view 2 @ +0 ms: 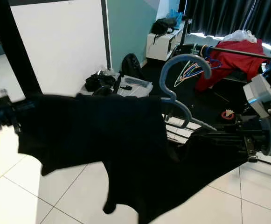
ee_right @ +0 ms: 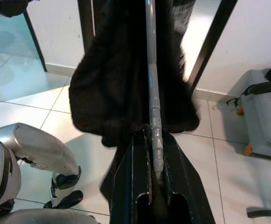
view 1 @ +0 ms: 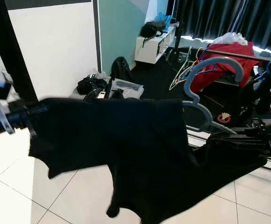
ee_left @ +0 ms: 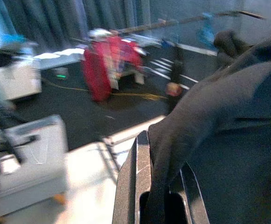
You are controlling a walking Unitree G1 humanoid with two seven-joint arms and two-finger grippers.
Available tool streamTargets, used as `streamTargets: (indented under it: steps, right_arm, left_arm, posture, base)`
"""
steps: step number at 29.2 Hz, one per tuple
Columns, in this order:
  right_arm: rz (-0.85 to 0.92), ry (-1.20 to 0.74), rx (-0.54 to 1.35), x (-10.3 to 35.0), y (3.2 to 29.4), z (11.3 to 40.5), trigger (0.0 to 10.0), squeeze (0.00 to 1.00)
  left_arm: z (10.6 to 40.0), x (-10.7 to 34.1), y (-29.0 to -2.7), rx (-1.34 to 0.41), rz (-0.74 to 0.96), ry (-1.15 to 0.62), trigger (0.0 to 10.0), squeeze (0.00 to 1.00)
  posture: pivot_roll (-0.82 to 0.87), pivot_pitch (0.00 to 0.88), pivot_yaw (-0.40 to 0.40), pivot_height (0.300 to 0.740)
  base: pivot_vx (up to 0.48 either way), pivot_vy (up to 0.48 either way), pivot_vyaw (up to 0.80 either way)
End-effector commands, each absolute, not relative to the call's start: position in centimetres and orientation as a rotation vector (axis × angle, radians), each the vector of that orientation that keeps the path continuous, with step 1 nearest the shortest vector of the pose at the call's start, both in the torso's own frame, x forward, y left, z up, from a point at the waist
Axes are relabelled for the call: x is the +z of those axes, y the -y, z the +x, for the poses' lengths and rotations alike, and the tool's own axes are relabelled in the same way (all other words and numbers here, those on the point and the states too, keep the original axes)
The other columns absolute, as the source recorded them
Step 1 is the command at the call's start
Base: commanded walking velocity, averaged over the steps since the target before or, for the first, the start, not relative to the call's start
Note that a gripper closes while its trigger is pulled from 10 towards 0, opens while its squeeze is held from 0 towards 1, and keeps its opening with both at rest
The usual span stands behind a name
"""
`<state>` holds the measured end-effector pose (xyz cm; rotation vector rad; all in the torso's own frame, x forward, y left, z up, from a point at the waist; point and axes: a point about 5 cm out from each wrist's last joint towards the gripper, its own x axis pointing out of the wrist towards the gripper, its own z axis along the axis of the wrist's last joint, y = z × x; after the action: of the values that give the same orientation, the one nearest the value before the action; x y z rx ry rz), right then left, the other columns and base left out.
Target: Hang hanger
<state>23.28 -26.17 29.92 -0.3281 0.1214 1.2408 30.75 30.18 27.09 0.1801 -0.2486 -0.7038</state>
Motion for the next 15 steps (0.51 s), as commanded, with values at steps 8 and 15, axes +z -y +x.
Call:
streamTargets:
  steps: [8, 15]
  right_arm:
    - [-0.327, -0.088, 1.196, 30.4, 26.5, 22.9, 0.0, 0.0]
    - [-0.313, -0.012, 1.159, 31.2, 26.4, 23.4, 0.0, 0.0]
  left_arm:
    - [31.2, 27.9, -35.1, -0.227, 0.047, 0.364, 0.0, 0.0]
    - [31.1, 24.7, -33.4, -0.349, 0.03, 0.257, 0.0, 0.0]
  posture:
    - [-0.07, 0.0, -0.047, 0.74]
    - [-0.07, 0.0, -0.047, 0.74]
  base:
    - [0.0, 0.0, 0.0]
    - [0.0, 0.0, 0.0]
